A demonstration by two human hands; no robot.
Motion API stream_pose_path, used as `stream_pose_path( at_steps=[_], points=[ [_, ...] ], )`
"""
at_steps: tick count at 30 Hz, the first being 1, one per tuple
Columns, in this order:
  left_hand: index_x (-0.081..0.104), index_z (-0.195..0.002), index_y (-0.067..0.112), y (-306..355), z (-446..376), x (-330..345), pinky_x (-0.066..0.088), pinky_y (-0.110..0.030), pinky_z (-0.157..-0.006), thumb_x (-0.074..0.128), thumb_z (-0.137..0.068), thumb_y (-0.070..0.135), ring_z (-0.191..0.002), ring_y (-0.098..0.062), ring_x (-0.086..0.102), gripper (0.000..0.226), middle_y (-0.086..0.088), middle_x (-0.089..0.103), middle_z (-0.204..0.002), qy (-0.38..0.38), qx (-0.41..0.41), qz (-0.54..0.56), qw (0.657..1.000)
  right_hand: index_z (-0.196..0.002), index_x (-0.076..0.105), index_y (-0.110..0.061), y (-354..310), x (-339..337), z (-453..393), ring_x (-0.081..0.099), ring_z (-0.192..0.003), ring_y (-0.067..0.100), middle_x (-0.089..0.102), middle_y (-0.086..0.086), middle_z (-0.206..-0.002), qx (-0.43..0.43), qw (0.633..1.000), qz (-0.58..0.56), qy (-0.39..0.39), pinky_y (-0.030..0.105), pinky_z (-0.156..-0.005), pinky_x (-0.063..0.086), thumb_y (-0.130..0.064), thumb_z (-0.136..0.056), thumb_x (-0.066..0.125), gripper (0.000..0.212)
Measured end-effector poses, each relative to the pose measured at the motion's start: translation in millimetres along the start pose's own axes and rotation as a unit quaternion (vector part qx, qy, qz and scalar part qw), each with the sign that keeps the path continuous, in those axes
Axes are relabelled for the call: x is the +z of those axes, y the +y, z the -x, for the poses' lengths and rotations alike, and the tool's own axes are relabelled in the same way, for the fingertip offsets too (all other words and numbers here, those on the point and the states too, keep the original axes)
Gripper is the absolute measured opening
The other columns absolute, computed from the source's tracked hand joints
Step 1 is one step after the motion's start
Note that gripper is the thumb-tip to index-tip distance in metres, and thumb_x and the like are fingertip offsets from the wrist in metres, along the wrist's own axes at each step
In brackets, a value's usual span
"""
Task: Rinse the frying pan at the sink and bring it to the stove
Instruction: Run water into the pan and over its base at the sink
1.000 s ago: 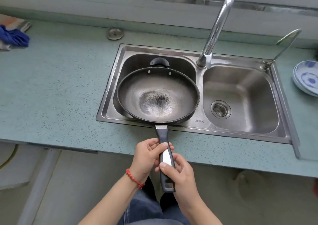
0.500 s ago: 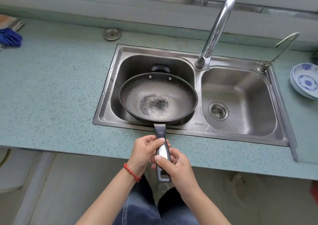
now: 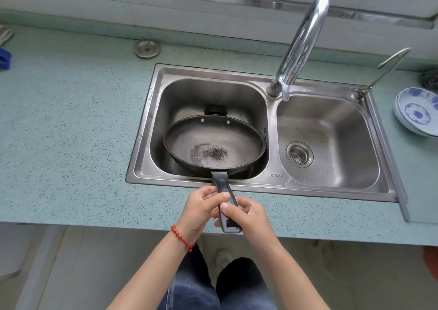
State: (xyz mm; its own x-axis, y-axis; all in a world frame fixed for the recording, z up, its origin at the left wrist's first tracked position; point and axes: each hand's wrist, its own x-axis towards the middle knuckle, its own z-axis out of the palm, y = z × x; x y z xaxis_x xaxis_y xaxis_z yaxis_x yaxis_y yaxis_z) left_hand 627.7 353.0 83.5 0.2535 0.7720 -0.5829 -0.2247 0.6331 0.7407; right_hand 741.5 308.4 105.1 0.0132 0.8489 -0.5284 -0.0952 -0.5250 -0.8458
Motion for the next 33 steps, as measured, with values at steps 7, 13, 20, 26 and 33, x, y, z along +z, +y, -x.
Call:
stream_pose_path(
  at_steps=[7,13,20,26,33],
  points=[
    [0.055,-0.081,0.005,-5.4,-3.1,-3.5,0.050,-0.024,-0.066,0.070,-0.070,0.009,-0.075,-0.016,0.059,0.018,-0.002,0.060,-0.072,-0.017,-0.008,-0.049,0.999,-0.078,0.064,-0.013,6.2,-7.3,-4.7,0.059,-0.069,0.018,0.065,0.008,-0.073,-0.008,0.999,0.031,-0.001,0.035,-0.068,0.047,-0.037,-0.072,0.063,0.025],
    [0.061,-0.102,-0.002,-3.5,5.5,0.4,0.055,-0.026,-0.075,0.057,-0.085,0.010,-0.086,-0.018,0.064,0.021,-0.008,0.068,-0.090,0.003,-0.006,-0.093,0.996,-0.082,0.063,-0.019,6.3,-38.8,-31.1,0.062,-0.057,0.003,0.069,-0.006,-0.065,-0.067,0.993,0.080,0.053,0.010,-0.057,0.045,-0.014,-0.087,0.060,0.008],
    [0.060,-0.110,0.003,-9.3,14.4,2.5,0.052,-0.042,-0.085,0.067,-0.068,0.023,-0.102,-0.032,0.063,0.046,-0.017,0.067,-0.106,0.052,-0.024,-0.069,0.996,-0.090,0.061,-0.015,-22.8,-98.1,-107.6,0.062,-0.052,0.002,0.067,0.002,-0.072,-0.093,0.982,0.052,0.154,0.012,-0.050,0.045,-0.009,-0.088,0.054,0.009],
    [0.073,-0.078,0.011,-13.9,20.0,13.4,0.057,-0.026,-0.063,0.063,-0.073,0.018,-0.076,-0.019,0.070,0.013,-0.010,0.074,-0.080,0.095,-0.012,-0.032,0.995,-0.083,0.056,-0.016,-67.4,-131.6,-183.7,0.059,-0.048,0.008,0.063,0.004,-0.070,-0.085,0.977,0.031,0.192,0.016,-0.045,0.044,-0.018,-0.090,0.049,0.010],
    [0.067,-0.087,-0.004,-11.5,18.2,20.7,0.054,-0.021,-0.060,0.054,-0.083,0.001,-0.066,-0.013,0.068,0.015,-0.012,0.074,-0.076,0.131,-0.010,-0.030,0.991,-0.085,0.050,-0.008,-88.6,-147.2,-236.0,0.060,-0.049,0.008,0.061,0.003,-0.069,-0.088,0.967,-0.050,0.234,0.016,-0.047,0.047,-0.019,-0.092,0.047,0.013]
  ],
)
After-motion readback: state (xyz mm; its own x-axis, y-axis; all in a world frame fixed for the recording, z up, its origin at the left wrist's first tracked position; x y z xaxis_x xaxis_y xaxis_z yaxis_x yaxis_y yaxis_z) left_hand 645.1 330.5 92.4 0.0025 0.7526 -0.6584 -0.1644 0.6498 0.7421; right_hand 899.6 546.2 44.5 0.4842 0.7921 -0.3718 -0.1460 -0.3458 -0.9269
